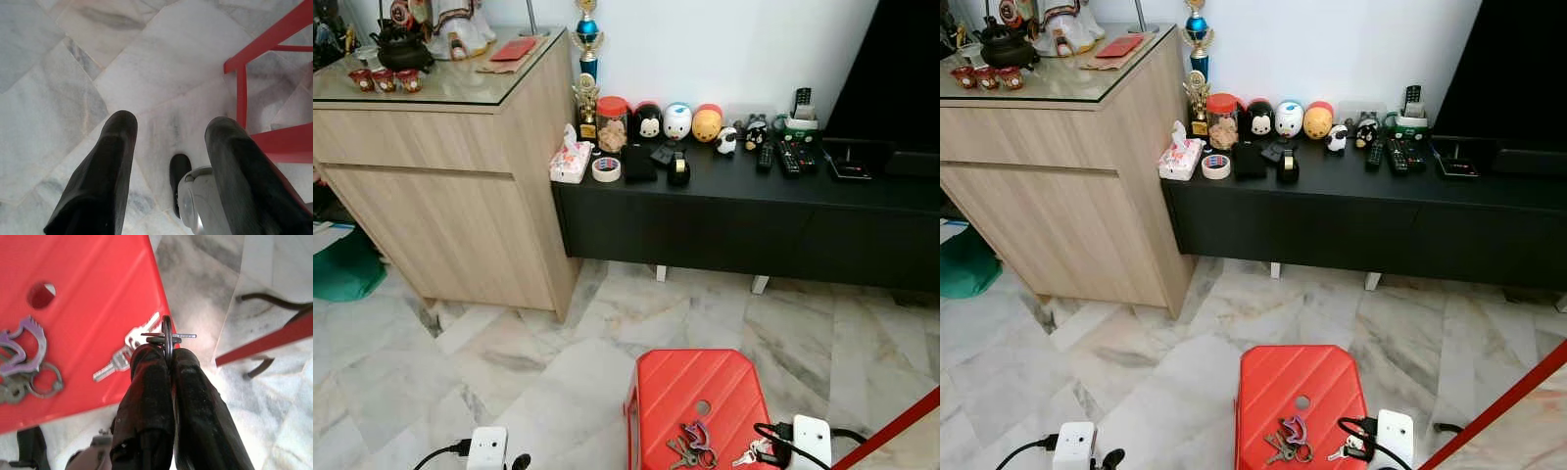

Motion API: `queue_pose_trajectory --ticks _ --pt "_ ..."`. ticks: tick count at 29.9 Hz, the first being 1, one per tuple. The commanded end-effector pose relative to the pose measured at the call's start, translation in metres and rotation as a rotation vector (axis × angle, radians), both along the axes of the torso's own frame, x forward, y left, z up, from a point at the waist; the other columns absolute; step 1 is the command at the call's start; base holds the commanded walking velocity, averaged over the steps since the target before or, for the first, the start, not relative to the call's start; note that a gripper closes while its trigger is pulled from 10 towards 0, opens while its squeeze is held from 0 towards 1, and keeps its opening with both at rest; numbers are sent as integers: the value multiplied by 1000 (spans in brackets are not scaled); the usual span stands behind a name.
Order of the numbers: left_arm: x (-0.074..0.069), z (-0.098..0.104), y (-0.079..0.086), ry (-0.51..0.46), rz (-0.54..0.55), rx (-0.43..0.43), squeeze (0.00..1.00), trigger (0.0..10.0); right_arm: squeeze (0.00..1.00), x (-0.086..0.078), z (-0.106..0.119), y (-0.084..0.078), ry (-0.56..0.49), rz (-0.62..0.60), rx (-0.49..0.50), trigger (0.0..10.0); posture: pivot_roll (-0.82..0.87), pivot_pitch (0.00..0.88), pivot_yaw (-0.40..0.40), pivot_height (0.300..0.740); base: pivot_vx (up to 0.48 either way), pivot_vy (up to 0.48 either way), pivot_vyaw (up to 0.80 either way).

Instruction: Hang keys on a hook

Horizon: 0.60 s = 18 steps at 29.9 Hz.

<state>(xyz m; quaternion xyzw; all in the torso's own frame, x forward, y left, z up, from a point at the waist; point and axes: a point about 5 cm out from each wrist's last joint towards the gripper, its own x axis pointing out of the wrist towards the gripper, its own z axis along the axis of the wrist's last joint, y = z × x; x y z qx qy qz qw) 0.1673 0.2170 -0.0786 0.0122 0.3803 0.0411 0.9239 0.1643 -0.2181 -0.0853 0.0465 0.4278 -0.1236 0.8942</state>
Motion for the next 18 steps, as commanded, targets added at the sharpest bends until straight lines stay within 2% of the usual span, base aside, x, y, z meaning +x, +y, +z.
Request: queue_pose_trajectory --ticks 1,18 --pt "-11 -5 3 40 2 5 0 10000 0 -7 -3 -2 24 -12 2 10000 -21 0 -3 740 -244 0 0" --pt "-9 -4 0 23 -13 -5 0 10000 0 -11 -5 3 32 -15 18 10000 -39 0 10 740 -260 0 0"
